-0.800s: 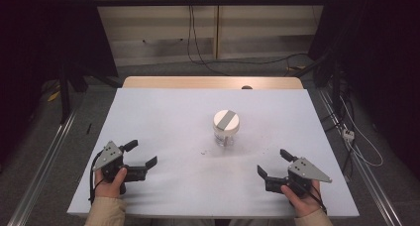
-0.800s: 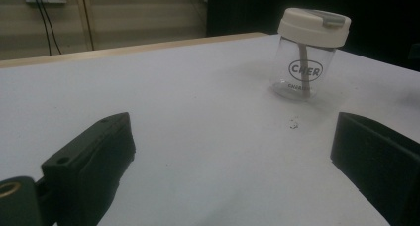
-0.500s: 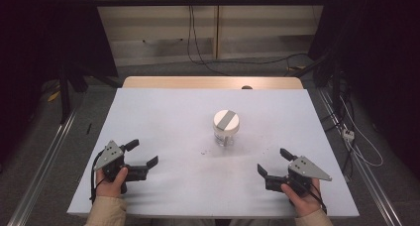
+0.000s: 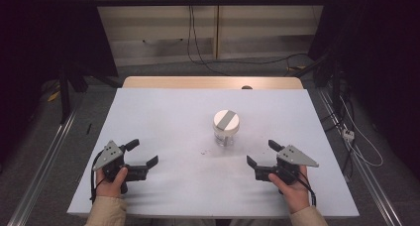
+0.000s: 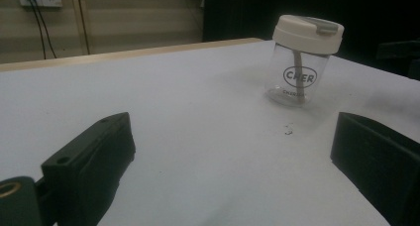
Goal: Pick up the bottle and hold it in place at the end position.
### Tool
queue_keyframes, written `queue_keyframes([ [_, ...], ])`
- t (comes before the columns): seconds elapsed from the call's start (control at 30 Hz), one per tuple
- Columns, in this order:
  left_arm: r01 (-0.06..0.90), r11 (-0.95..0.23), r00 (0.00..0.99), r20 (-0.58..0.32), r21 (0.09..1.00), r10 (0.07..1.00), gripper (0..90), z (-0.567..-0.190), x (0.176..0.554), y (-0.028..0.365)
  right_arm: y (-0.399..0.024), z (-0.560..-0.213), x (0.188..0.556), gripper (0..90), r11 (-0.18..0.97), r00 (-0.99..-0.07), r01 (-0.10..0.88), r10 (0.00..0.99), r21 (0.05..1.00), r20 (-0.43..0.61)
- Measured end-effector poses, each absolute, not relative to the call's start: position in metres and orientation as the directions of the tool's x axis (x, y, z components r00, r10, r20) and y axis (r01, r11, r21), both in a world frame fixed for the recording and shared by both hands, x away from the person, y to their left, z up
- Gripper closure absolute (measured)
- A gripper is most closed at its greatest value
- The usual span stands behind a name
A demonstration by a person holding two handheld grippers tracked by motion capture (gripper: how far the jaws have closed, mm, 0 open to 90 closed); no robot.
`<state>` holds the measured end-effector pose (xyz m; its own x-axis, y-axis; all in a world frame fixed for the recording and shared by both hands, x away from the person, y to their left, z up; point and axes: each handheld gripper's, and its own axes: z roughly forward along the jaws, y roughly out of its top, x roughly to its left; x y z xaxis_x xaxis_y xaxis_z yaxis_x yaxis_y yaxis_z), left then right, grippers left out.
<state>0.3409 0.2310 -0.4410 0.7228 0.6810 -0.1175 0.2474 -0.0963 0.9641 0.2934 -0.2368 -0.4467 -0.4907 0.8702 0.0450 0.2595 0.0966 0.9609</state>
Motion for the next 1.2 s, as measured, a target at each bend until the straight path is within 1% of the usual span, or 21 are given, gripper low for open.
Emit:
queue_keyframes([
  [0.7, 0.246, -0.103, 0.73, -0.114, 0.964, 0.674, 3.0, -0.441, 0.34, 0.229, -0.199, -0.449, 0.339, 6.4, 0.12, -0.515, 0.299, 0.856, 0.947, 0.053],
  [1.1, 0.251, -0.097, 0.729, -0.122, 0.963, 0.673, 3.0, -0.442, 0.341, 0.23, -0.188, -0.449, 0.363, 7.4, 0.107, -0.528, 0.352, 0.843, 0.93, 0.103],
  [1.2, 0.251, -0.097, 0.732, -0.123, 0.963, 0.67, 3.0, -0.442, 0.341, 0.229, -0.185, -0.448, 0.367, 8.5, 0.12, -0.531, 0.354, 0.842, 0.928, 0.094],
])
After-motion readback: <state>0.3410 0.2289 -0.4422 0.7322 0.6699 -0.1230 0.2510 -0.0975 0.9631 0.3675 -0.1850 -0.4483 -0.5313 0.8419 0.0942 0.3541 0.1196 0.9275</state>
